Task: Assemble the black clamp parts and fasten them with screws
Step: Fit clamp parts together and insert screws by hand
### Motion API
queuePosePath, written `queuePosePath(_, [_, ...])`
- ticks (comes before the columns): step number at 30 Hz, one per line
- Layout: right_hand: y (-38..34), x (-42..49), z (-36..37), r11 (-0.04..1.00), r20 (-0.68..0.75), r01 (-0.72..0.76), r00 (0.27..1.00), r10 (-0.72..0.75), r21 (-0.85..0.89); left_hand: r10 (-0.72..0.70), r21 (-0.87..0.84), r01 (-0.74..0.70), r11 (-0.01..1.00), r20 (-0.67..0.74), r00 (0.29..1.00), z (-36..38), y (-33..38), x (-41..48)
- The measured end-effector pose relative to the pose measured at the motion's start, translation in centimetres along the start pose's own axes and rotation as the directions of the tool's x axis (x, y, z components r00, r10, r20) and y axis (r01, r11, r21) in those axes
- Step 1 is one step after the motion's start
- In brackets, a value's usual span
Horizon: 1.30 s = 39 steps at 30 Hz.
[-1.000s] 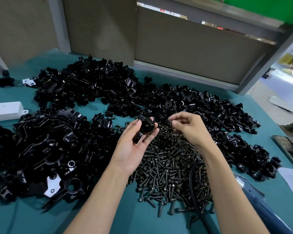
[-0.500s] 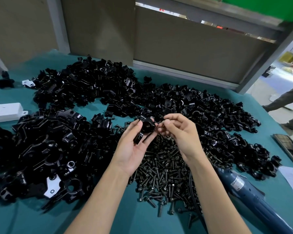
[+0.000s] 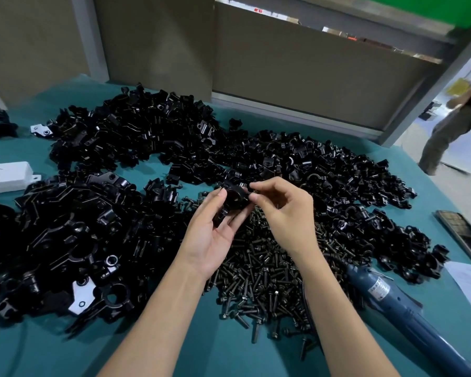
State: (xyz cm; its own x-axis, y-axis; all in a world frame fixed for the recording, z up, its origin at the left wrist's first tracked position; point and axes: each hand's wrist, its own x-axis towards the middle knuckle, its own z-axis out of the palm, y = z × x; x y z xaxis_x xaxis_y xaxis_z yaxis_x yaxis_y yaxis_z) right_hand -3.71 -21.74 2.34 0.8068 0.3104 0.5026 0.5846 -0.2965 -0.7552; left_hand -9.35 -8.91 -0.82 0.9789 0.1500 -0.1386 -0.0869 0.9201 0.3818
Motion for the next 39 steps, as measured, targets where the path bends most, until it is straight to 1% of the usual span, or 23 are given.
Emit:
queuePosePath(5, [0.0, -0.7, 0.4, 0.998, -0.129, 0.058, 0.99, -0.056, 0.014, -0.005, 0.021, 0.004, 1.0, 0.015, 1.0, 0.2, -0.1, -0.2])
queuePosePath(7, [-0.1, -0.7, 0.5, 0.998, -0.093, 0.063, 0.994, -0.063, 0.005, 0.005, 0.035, -0.006, 0.999, 0.008, 1.0, 0.2, -0.1, -0.2])
queuePosePath(10, [-0.2, -0.5, 0.4, 0.999, -0.022, 0.031, 0.999, -0.031, -0.009, 0.021, 0.05, -0.02, 0.999, -0.02, 1.0, 0.1, -0.1, -0.1])
queuePosePath(13, [0.0, -0.4, 0.2, 1.0, 0.013, -0.003, 1.0, 0.003, -0.014, 0.017, 0.039, -0.016, 0.999, -0.021, 1.0, 0.0, -0.1, -0.1])
queuePosePath(18, [0.1, -0.4, -0.2, 1.0, 0.039, -0.005, 0.999, 0.006, -0.023, 0.014, 0.068, -0.012, 0.998, -0.022, 1.0, 0.0, -0.1, -0.2])
queuePosePath(22, [0.1, -0.5, -0.2, 1.0, 0.015, -0.013, 1.0, 0.013, -0.028, 0.0, 0.056, 0.001, 0.998, -0.013, 1.0, -0.1, -0.3, -0.2])
queuePosePath(25, [0.0, -0.6, 0.0, 0.998, 0.014, 0.016, 1.0, -0.015, -0.06, 0.001, 0.066, -0.001, 0.998, 0.002, 1.0, -0.1, -0.2, -0.1])
queuePosePath(28, [-0.3, -0.5, -0.5, 0.997, 0.079, 0.008, 0.997, -0.001, -0.08, 0.0, 0.061, 0.0, 0.998, 0.004, 1.0, 0.0, -0.2, -0.2])
queuePosePath(30, [-0.4, -0.6, -1.8, 0.989, 0.101, 0.025, 0.995, -0.01, -0.146, -0.011, 0.046, 0.01, 0.999, 0.021, 1.0, 0.1, -0.2, -0.4])
queuePosePath(31, [-0.3, -0.6, -2.9, 0.982, 0.072, 0.003, 0.997, 0.011, -0.191, -0.013, 0.042, 0.012, 0.999, 0.025, 1.0, 0.1, -0.2, -0.4])
queuePosePath(33, [0.1, -0.7, -6.0, 0.955, -0.042, -0.127, 0.992, 0.12, -0.268, -0.008, 0.035, 0.007, 0.999, 0.021, 1.0, 0.2, -0.1, -0.4])
queuePosePath(35, [0.8, -1.0, -9.2, 0.873, -0.108, -0.268, 0.963, 0.245, -0.407, -0.004, 0.023, 0.004, 1.0, 0.014, 1.0, 0.3, -0.1, -0.4])
queuePosePath(37, [1.4, -1.5, -11.7, 0.752, -0.086, -0.36, 0.922, 0.379, -0.552, -0.004, 0.018, 0.004, 1.0, 0.011, 1.0, 0.3, -0.1, -0.4])
queuePosePath(39, [1.8, -2.1, -12.9, 0.66, -0.047, -0.424, 0.86, 0.508, -0.62, -0.001, 0.015, 0.001, 1.0, 0.011, 1.0, 0.3, -0.1, -0.4])
